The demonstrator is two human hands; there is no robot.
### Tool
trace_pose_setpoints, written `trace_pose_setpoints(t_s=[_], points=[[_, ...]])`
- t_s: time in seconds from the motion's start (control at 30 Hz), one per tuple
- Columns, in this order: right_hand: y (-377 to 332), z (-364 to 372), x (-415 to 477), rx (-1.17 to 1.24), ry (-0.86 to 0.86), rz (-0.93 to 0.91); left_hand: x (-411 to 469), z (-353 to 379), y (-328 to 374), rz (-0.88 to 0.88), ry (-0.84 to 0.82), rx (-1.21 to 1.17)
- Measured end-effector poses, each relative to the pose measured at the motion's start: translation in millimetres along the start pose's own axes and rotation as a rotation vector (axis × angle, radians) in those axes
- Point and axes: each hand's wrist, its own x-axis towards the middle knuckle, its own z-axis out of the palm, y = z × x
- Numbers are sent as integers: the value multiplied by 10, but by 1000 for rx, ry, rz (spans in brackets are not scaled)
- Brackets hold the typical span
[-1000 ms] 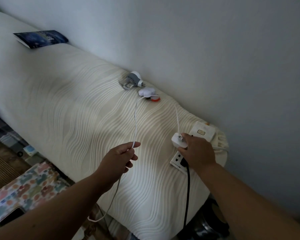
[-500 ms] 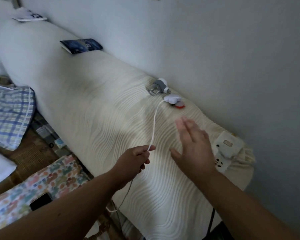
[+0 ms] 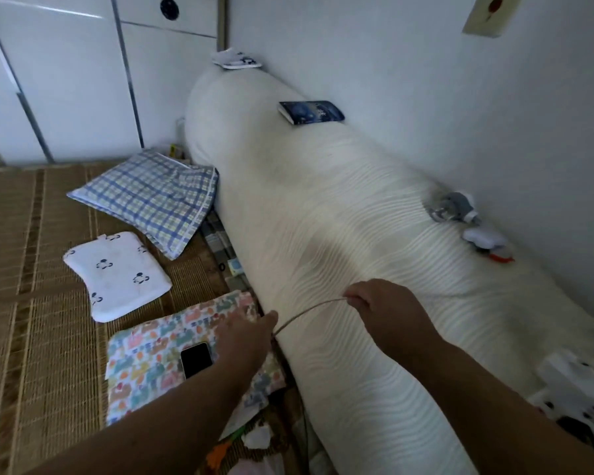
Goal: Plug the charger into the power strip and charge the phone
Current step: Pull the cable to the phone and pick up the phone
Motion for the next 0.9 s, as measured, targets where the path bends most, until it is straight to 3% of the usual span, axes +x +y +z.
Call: trace_pose_setpoints(t_s=[0.1, 0.17, 0.27, 0.4, 0.63, 0.7, 0.8, 0.9], points=[[-69, -94, 39, 99, -15, -6, 47, -154, -99, -353, -147, -464], [-98, -121, 27, 139, -41, -8, 81, -212, -80, -452, -170, -665], [-79, -99, -26, 162, -87, -3, 248, -304, -74, -559, -105, -758], [4, -97, -79, 196, -61, 23, 405, -339, -150, -671, -166, -754], [138, 12, -129, 106, -311, 113, 427, -245, -70, -515, -199, -979], [120, 100, -111, 123, -380, 154, 407, -207, -55, -405, -238, -892], [-33, 269, 33, 259, -353, 233, 283, -143, -56, -230, -320, -709], [-324, 413, 285, 599, -303, 396, 93, -106, -89, -82, -368, -517]])
